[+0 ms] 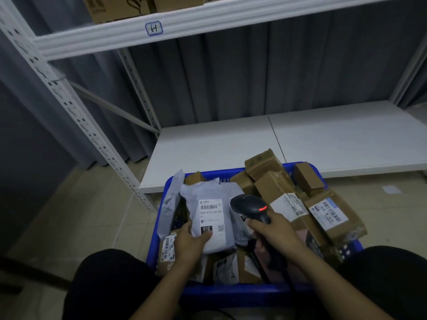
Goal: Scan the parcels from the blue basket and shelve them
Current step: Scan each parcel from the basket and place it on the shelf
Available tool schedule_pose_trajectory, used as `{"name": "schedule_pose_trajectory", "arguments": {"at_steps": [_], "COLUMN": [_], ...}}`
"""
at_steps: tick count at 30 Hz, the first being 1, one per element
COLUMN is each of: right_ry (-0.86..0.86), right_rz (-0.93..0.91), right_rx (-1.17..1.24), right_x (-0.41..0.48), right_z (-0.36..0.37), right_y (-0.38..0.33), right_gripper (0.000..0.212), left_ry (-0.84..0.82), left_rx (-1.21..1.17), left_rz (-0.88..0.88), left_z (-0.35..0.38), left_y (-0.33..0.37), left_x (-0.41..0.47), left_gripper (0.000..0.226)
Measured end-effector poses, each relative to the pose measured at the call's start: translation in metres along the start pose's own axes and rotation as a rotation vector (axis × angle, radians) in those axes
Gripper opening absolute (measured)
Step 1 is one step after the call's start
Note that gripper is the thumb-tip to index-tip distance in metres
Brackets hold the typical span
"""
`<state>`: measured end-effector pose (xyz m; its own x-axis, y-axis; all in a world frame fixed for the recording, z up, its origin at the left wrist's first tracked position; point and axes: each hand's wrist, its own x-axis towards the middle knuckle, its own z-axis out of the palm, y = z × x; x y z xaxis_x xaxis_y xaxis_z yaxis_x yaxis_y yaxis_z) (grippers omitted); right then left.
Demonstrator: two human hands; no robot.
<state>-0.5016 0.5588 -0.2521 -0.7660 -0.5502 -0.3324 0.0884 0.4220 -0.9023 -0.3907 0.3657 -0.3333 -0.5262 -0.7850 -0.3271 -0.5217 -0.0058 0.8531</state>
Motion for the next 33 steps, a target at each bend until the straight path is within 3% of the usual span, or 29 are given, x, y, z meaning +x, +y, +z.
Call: {"name": "schedule_pose_trajectory", "arguments": {"at_steps": [4, 9, 15, 23, 28, 33], "right_ry": [0.037, -0.01, -0.058, -0.091, -0.078, 0.021], "right_rz": [-0.072, -0.098, -0.135, -0.135, -0.163, -0.241], "right_rx": [-0.096, -0.088, -0.182, -0.134, -0.126, -0.018], "right_x": [-0.008, -0.021, -0.037, -0.045, -0.048, -0.051], "right_z": [-0.012, -0.02, -0.017, -0.013, -0.014, -0.023], "right_y": [-0.02, -0.049, -0.066, -0.074, -0.077, -0.089], "right_gripper": [0.019, 0.025, 0.023, 0.026, 0.03, 0.021], "left_ry": [0.081, 0.17, 0.154, 0.137, 0.141, 0.099], "left_rx": [-0.025, -0.064, -0.085, -0.117, -0.141, -0.175], "left_rz": [0.11, 0.127, 0.146, 0.13, 0.158, 0.254], "left_z": [-0.015, -0.029, -0.034, -0.041, -0.047, -0.054], "left_y": [0.015, 0.032, 0.033, 0.035, 0.046, 0.077], "left_x": [-0.001, 0.012, 0.014, 0.008, 0.0, -0.015], "left_gripper": [0.062, 0.068, 0.067, 0.068, 0.059, 0.05]}}
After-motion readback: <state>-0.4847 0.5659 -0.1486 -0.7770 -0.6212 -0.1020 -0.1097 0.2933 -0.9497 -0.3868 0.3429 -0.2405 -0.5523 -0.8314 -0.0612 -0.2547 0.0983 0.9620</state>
